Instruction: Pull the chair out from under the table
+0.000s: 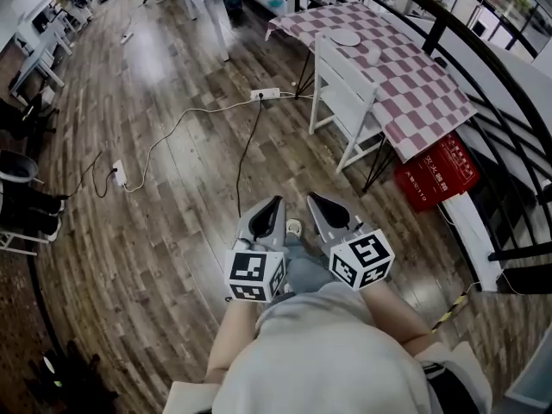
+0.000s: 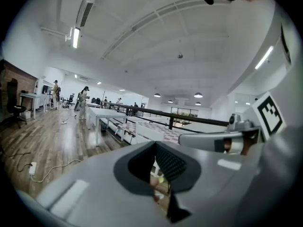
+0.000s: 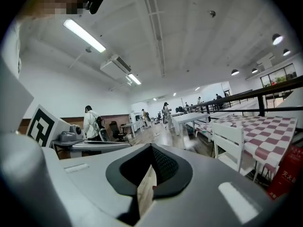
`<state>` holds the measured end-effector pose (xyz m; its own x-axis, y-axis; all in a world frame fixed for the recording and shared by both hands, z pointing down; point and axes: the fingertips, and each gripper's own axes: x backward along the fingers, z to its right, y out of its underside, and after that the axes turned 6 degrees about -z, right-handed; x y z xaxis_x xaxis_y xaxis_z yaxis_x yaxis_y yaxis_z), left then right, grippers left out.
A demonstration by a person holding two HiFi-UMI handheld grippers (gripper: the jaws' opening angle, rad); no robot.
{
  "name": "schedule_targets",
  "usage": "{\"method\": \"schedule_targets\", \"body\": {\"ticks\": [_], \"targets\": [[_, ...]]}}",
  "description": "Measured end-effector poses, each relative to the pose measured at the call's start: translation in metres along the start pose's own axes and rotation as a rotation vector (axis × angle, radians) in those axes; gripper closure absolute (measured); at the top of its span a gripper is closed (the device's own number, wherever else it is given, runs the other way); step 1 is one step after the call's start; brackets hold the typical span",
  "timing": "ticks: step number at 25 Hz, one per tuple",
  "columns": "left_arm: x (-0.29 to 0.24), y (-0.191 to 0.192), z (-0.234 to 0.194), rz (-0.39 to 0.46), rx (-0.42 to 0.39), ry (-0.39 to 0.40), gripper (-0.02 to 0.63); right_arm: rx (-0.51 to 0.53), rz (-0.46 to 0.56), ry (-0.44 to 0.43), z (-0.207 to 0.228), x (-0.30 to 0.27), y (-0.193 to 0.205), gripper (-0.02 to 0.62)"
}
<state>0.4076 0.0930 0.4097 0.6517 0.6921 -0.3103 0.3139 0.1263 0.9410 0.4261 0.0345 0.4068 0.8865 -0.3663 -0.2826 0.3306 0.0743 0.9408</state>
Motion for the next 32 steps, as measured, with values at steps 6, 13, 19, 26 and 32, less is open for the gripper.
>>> {"method": "schedule_targets", "body": {"ticks": [6,13,19,26,32], "targets": [[-0.049,-0.021,-0.048,0.000,-0.033,-0.028,0.596,0.018,0.013,-0.017,0.026,-0.070,-0.027,0.597],[-0.118,-0.070,-0.103,0.009,-0.050,-0.026,0.596,0.080,0.023,-0.028,0.065,-0.150,-0.074,0.598],[-0.190,-0.108,-0.142,0.009,-0.066,-0.016,0.595,0.107,0.028,-0.016,0.116,-0.212,-0.110,0.598],[-0.264,-0.127,-0.160,-0.009,-0.073,0.043,0.595,0.099,0.060,0.060,0.181,-0.248,-0.140,0.597],[-0.313,-0.131,-0.154,-0.026,-0.083,0.113,0.595,0.087,0.039,0.121,0.224,-0.255,-0.141,0.597]]}}
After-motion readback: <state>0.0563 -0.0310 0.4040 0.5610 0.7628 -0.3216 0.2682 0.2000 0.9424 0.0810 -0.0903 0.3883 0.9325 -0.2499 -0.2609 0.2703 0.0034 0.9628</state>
